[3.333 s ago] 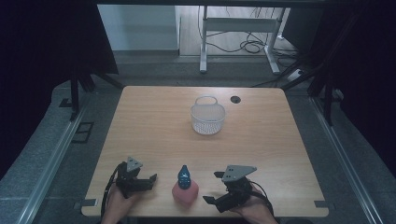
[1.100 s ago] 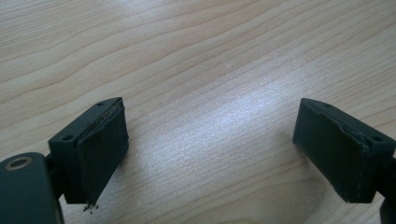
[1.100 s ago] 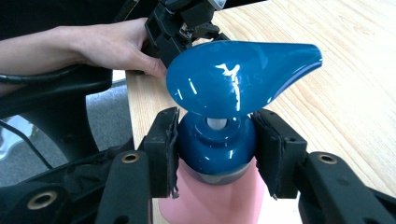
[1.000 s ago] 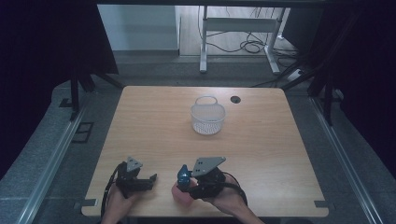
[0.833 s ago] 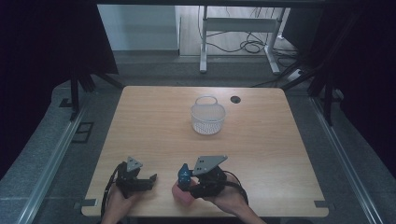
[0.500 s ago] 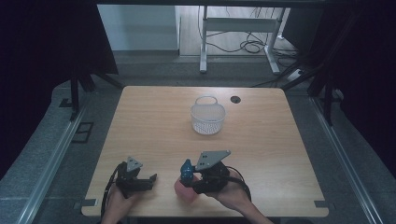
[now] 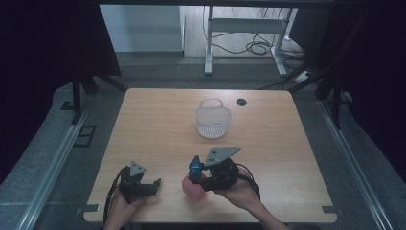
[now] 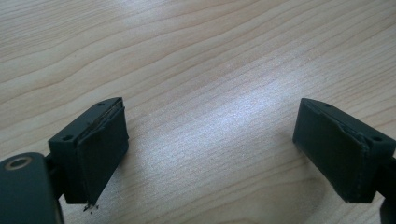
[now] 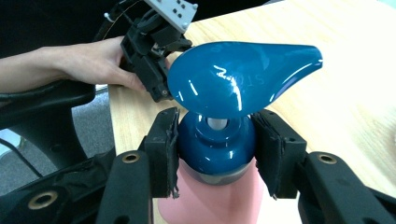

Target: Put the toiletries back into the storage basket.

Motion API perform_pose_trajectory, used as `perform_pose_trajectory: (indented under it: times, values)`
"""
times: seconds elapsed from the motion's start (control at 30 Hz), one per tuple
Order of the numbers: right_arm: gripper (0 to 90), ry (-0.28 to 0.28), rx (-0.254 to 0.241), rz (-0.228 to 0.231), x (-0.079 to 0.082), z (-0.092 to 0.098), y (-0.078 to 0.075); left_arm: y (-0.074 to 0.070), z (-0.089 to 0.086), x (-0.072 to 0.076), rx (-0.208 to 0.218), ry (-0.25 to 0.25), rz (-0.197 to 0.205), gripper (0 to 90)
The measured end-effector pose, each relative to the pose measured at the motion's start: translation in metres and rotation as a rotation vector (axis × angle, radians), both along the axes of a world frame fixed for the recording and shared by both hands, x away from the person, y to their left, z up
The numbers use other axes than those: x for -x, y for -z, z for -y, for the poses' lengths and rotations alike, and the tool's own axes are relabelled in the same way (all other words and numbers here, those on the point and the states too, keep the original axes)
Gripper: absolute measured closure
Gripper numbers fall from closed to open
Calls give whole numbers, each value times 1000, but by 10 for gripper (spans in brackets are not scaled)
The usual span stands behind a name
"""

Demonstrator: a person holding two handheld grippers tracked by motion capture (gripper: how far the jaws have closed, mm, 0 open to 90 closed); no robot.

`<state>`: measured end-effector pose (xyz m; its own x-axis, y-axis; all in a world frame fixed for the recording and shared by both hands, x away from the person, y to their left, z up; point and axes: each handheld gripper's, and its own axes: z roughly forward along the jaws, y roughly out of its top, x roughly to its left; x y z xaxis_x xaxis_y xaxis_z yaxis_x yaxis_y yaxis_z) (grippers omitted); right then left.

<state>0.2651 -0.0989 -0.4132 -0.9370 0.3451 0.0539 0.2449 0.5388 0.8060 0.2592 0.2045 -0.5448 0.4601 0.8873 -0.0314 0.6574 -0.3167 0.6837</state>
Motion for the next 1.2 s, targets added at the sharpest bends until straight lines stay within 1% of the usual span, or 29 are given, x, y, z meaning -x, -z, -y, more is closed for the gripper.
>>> perform_pose_trajectory:
  times: [0.37,0.53,0.8,0.93,1.0,1.2]
  values:
    - [529,37,-13,14,-11,7,-9,0,0,0,1,-1,0,101]
    - [530,64,-20,18,-20,14,-14,0,0,0,1,-2,1,100]
    - [529,96,-21,22,-29,21,-17,0,0,0,0,0,1,100]
    - [530,121,-27,21,-38,25,-20,0,0,0,0,0,1,100]
    - [529,125,-27,22,-40,26,-21,0,0,0,0,-1,1,100]
    - [530,157,-29,32,-51,32,-27,0,0,0,0,0,1,100]
